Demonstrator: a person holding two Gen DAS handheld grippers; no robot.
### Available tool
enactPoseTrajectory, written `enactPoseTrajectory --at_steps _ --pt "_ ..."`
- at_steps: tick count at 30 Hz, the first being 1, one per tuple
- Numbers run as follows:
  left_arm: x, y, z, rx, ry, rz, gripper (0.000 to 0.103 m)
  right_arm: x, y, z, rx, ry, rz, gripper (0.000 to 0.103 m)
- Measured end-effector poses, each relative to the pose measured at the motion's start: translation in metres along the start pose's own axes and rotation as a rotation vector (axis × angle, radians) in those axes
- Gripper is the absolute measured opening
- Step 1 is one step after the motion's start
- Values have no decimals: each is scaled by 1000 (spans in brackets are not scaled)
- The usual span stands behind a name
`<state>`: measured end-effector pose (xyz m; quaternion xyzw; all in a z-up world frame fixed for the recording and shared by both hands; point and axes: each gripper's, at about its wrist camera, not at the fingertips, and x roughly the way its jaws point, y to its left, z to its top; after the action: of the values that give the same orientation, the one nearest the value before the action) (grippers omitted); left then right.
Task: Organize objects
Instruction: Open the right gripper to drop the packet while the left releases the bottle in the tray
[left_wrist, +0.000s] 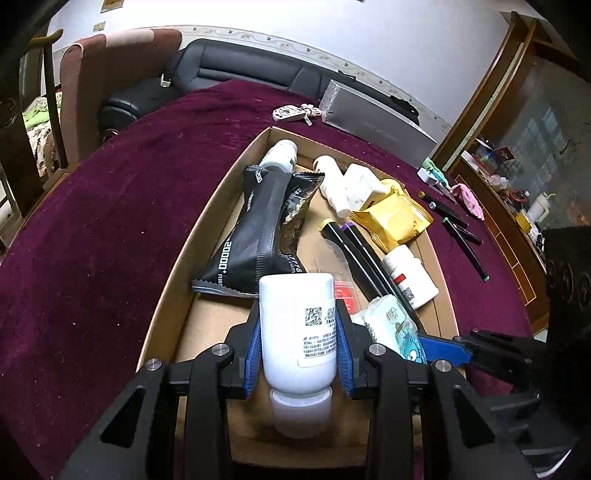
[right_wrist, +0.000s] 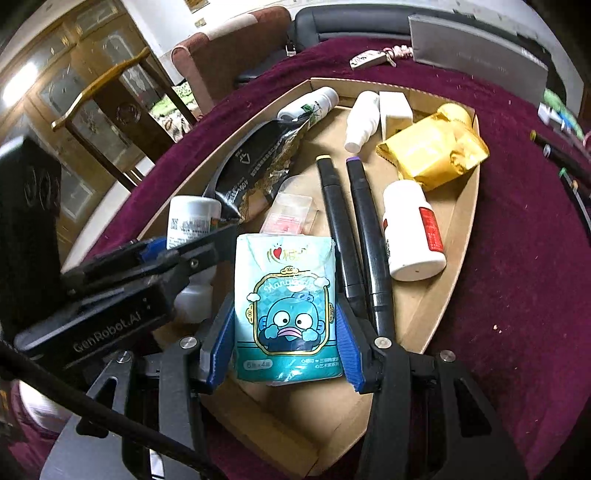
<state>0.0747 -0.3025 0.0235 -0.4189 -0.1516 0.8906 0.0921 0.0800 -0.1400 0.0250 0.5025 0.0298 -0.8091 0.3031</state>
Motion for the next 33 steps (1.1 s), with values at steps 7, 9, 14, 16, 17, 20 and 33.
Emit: enactPoseTrajectory --at_steps 7,9,14,16,17,20,33 --pt "0 3 2 -30 -10 -15 38 4 6 -3 -45 -16 -54 49" --pt "-2 3 3 -40 -20 -21 41 5 8 -4 -63 -21 -77 49" --pt "-16 4 6 -58 -75 -39 48 8 14 -6 -92 -33 -114 51" --pt "-23 5 7 -71 -104 -38 56 8 16 -6 -99 -32 -124 52" --pt "-25 7 8 -80 -114 -40 58 8 16 -6 -103 -31 -129 52" --pt "-34 12 9 -115 -145 -54 58 7 18 -7 -105 -32 -134 54" --pt "-57 0 11 -129 -216 -47 60 -27 23 -14 -157 -152 -199 58"
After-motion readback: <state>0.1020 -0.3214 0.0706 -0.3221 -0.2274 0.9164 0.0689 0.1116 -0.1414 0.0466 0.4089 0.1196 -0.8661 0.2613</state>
